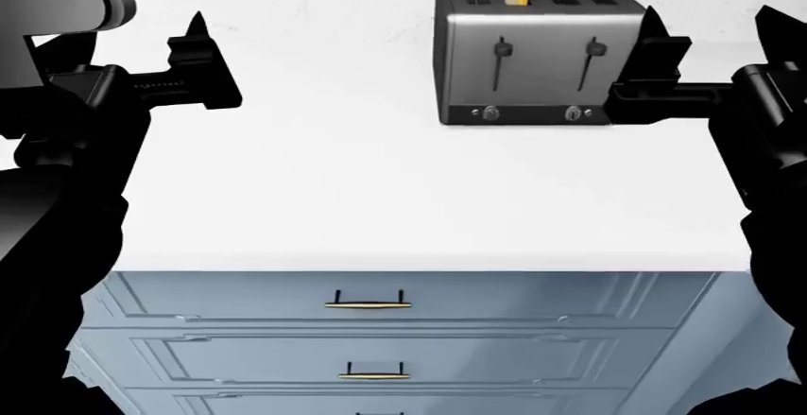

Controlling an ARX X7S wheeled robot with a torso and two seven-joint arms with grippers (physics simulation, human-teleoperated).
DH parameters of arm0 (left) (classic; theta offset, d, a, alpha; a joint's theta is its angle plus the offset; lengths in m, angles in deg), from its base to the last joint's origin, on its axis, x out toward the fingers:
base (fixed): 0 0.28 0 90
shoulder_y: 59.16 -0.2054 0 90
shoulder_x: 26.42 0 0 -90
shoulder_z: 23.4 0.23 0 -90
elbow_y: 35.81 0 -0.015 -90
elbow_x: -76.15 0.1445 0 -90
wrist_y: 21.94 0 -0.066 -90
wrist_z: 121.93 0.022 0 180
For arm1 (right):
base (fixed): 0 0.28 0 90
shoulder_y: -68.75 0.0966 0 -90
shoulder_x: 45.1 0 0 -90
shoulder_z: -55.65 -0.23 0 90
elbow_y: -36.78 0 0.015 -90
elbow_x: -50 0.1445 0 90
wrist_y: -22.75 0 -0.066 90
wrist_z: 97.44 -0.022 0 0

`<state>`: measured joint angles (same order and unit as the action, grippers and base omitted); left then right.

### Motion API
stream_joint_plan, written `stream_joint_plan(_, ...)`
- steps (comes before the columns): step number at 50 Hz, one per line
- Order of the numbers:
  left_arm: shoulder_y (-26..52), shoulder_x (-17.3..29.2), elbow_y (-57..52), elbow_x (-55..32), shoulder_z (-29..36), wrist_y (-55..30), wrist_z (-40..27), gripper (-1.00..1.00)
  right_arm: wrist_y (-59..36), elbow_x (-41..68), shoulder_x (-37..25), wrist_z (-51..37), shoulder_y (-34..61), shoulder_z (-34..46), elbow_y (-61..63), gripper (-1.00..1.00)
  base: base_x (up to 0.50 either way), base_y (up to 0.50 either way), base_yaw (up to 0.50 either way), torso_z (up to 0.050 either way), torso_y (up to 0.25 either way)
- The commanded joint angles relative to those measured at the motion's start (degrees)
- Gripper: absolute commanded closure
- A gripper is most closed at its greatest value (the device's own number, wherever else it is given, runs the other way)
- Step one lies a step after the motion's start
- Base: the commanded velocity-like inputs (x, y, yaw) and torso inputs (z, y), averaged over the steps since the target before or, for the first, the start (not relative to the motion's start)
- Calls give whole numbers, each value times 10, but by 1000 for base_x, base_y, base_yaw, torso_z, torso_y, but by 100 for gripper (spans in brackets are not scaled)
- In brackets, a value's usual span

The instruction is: Push down the lever of the toaster to turn it on.

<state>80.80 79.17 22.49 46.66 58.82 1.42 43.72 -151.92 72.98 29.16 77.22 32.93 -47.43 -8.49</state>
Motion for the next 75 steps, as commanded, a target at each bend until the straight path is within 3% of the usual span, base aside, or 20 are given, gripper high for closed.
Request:
stream_joint_plan(1, 0, 1, 1, -3, 1, 0, -3, -100, 1, 5, -1, -3, 0, -1, -1, -100, 281, 0, 0, 0, 0)
stream_joint_plan(75, -1, 11, 4, -22, 5, 8, -18, -100, -4, 44, 0, -29, 6, -17, -4, -100, 247, 0, 0, 0, 1)
